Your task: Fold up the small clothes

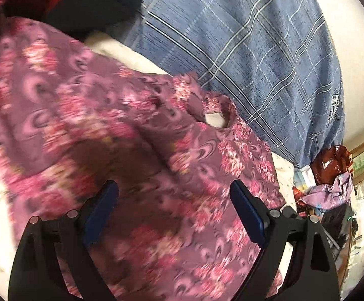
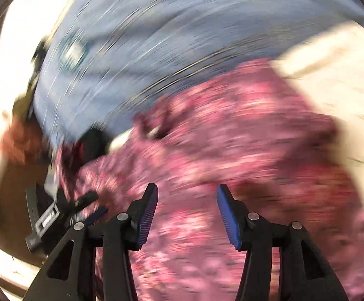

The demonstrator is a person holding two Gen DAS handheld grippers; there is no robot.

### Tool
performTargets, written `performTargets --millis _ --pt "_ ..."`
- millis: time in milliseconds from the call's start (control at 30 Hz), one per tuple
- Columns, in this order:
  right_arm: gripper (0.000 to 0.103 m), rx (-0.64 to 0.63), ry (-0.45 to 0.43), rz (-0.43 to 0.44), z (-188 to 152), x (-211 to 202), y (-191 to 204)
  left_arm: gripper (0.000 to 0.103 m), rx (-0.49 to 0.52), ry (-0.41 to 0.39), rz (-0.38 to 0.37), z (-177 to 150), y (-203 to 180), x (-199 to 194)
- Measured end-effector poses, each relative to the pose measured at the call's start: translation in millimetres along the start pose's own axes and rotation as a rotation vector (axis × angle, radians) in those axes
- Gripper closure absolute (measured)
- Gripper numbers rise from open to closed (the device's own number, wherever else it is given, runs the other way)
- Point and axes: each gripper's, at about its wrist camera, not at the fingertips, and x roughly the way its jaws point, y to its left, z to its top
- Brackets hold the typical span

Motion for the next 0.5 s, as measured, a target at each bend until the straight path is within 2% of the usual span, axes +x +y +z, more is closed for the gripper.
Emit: performTargets --millis 33,133,200,233,267,333,367,433,467,500 --pt "0.051 0.081 -0.035 0.007 4.5 -7.1 -22.9 0.013 0.009 0.033 0.02 4.8 -4.4 6.6" --pt "0.051 0.236 -0.104 0.066 14.5 -9.2 -62.0 0.015 0.002 0.042 0.059 19.7 -15.0 26.4" --pt "0.051 0.288 -0.119 0.088 19.2 0.1 -73.8 0.053 0.008 0.055 0.102 28.1 -18.6 38.1" --pt "0.054 0.319 -0.126 0.095 20.9 5.2 -79.6 0.09 0.011 0.077 0.101 31.9 -19.6 43.6" --pt "0.07 0.352 -0.131 0.103 24.4 11.2 -86.1 0.097 0.004 0.102 0.103 35.8 -18.9 47.0" --pt "0.098 0.381 -0.133 0.113 34.1 13.8 -92.5 0.096 -0.024 0.083 0.094 40.1 -17.4 36.7" --pt "0.099 0.368 -0.183 0.166 41.5 4.1 -90.8 0.096 -0.027 0.053 0.068 39.7 -17.0 24.3" --pt "0.099 0.294 -0.273 0.187 46.7 -17.1 -81.6 0.096 -0.021 0.021 0.049 33.5 -14.3 6.5" --pt "0.099 0.259 -0.287 0.185 47.1 -22.9 -78.9 0.096 -0.029 0.028 0.057 27.3 -9.6 4.5" --pt "0.099 0.253 -0.262 0.179 44.7 -19.6 -80.2 0.096 -0.041 0.045 0.074 22.0 -3.3 5.5"
